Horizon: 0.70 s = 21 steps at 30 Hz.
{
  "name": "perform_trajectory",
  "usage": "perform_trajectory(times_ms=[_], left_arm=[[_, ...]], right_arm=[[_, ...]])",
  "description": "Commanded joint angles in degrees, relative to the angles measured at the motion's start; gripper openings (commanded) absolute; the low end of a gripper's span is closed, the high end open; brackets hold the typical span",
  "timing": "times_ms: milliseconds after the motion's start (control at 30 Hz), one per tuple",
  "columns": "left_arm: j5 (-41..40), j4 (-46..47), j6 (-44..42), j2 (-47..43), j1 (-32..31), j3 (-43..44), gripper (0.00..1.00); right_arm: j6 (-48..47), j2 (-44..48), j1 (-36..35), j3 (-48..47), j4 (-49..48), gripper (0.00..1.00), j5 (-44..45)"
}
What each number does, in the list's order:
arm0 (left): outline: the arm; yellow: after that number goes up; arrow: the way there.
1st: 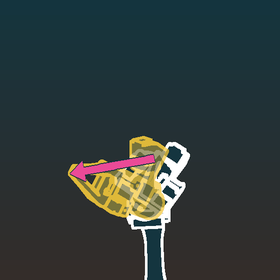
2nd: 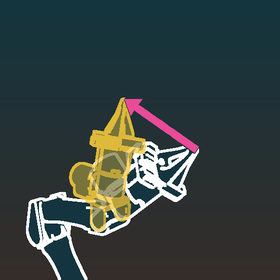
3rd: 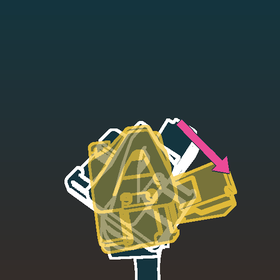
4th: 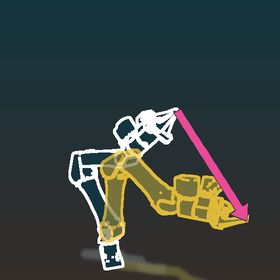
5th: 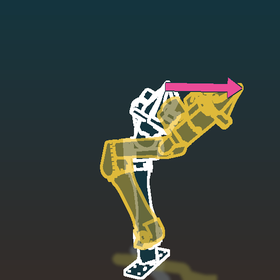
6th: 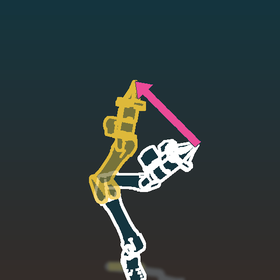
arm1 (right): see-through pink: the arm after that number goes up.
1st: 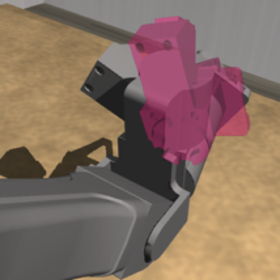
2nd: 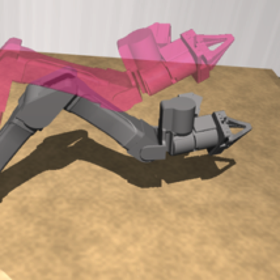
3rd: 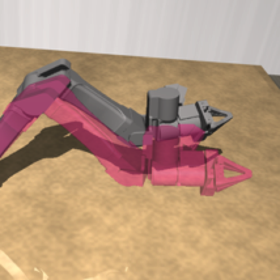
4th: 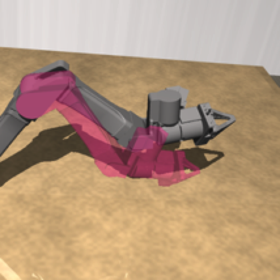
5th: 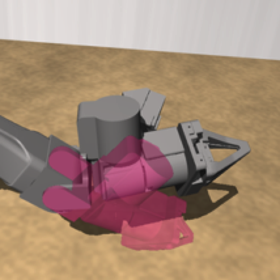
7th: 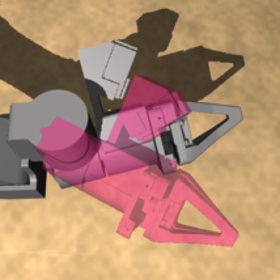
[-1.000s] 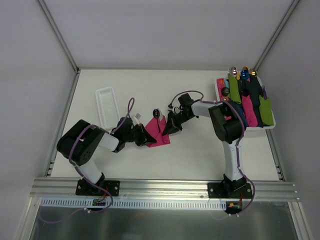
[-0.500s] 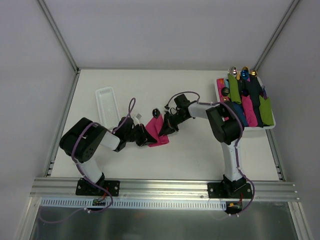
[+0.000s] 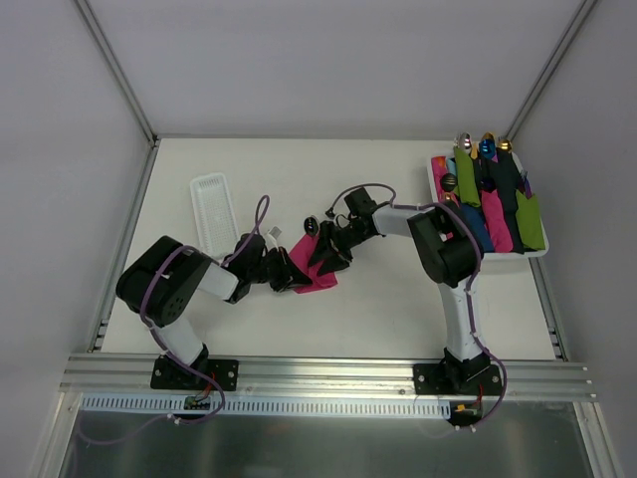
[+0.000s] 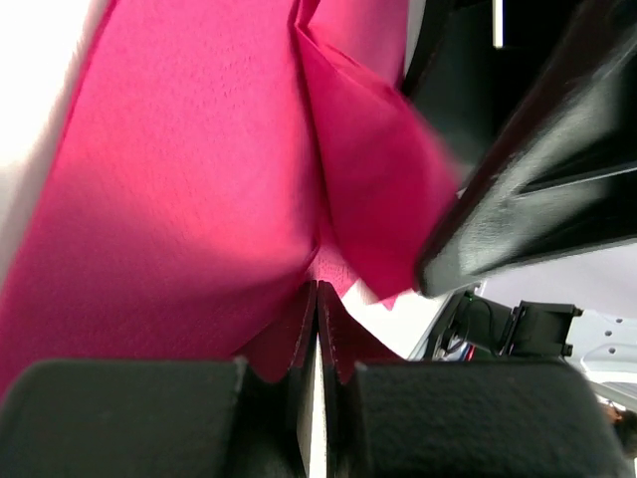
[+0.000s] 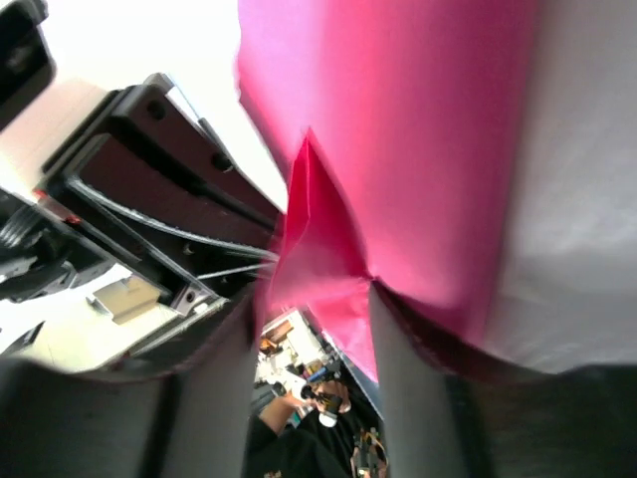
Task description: Place the utensils on the paper napkin and roll it up
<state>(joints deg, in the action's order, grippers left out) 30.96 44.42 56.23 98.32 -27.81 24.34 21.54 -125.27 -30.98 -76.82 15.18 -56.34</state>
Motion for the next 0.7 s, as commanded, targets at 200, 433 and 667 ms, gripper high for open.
perform_trajectory(times_ms=[200,433,667], left_arm=[[-4.0,-4.3,-2.9,-13.4,-0.1,-2.1,0.07],[-2.5,-5.3,-2.7,-17.2,-0.1,-0.3,0.08],[-3.9,-7.7,-0.9,-12.7,-0.3,2.5,0.10]], right_arm=[[0.2,-1.2,0.0,0.4,1.3,0.62,1.9],[2.2,-1.5,0.3,0.6,0.4,0.62,2.5],[4.0,-1.2,0.4,1.4,-1.0,0.66,1.8]])
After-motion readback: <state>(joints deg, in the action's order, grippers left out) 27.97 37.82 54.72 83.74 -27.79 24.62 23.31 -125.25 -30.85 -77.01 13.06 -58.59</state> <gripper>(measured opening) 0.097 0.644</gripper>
